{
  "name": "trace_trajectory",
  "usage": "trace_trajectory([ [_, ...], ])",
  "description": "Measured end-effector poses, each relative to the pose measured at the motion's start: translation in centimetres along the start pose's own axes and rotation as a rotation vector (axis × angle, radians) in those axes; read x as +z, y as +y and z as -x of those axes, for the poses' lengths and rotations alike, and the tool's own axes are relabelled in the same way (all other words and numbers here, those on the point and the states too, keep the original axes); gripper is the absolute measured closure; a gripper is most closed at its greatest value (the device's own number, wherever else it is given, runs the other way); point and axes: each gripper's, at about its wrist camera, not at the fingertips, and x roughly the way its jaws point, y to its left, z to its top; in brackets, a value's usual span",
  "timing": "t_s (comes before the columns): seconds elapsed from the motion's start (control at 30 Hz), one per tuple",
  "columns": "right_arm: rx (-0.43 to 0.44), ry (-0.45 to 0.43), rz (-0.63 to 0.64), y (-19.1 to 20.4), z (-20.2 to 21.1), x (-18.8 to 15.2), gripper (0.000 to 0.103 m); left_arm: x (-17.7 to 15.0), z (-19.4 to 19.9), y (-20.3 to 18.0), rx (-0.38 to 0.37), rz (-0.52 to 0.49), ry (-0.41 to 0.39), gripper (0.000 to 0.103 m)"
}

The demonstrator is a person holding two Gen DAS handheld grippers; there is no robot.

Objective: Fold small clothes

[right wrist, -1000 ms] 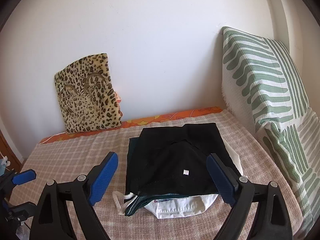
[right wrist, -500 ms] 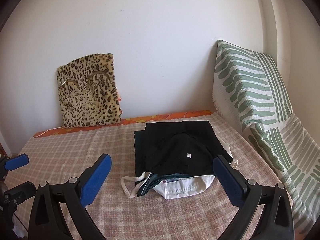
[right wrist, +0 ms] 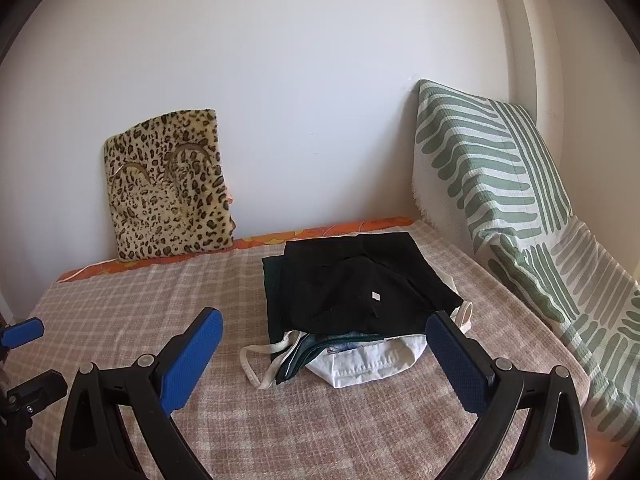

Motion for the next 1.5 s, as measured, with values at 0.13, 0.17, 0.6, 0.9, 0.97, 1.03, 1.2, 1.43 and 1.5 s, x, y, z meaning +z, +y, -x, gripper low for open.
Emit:
trace_trajectory([
  [0.13,-0.001,-0.001,0.009,0.1,-0.4,-0.3,0.000,-0.6,-0.6,0.2,-0.001,0.008,0.017,0.002],
  [0.17,-0.001,0.000,0.007,0.1,-0.4,-0.3,0.000,-0.7,-0.7,0.3,0.001,0.006,0.019,0.002],
  [0.6,-0.001,-0.003,0.000,0.1,-1.2,-0.3,0.000,-1.1,-1.4,1.2,0.001,0.018,0.034,0.002],
  [0.9,-0.005,-0.004,-0.005,0.0,-1.2,-0.2,0.000,-1.1,-1.4,1.1,0.001,0.015,0.036,0.002],
  [0.97,-0.007,-0.006,-0.009,-0.1,-1.0,-0.3,0.000,-1.0,-1.4,1.1,0.003,0.012,0.035,0.002],
  [1.03,-0.011,-0.010,-0.012,-0.1,-0.7,-0.4,0.000,-1.0,-1.4,1.0,0.003,0.012,0.033,0.002],
  [1.2,-0.008,-0.008,-0.011,-0.2,-0.9,-0.4,0.000,-1.1,-1.4,1.0,0.001,0.010,0.035,0.002],
  [1.43,-0.004,-0.008,-0.003,0.1,-0.8,-0.2,0.000,-1.1,-1.3,1.1,0.000,0.009,0.034,0.002],
  [1.5,-0.004,-0.008,-0.002,0.1,-0.8,-0.2,0.000,-1.1,-1.3,1.2,-0.002,0.009,0.034,0.002],
])
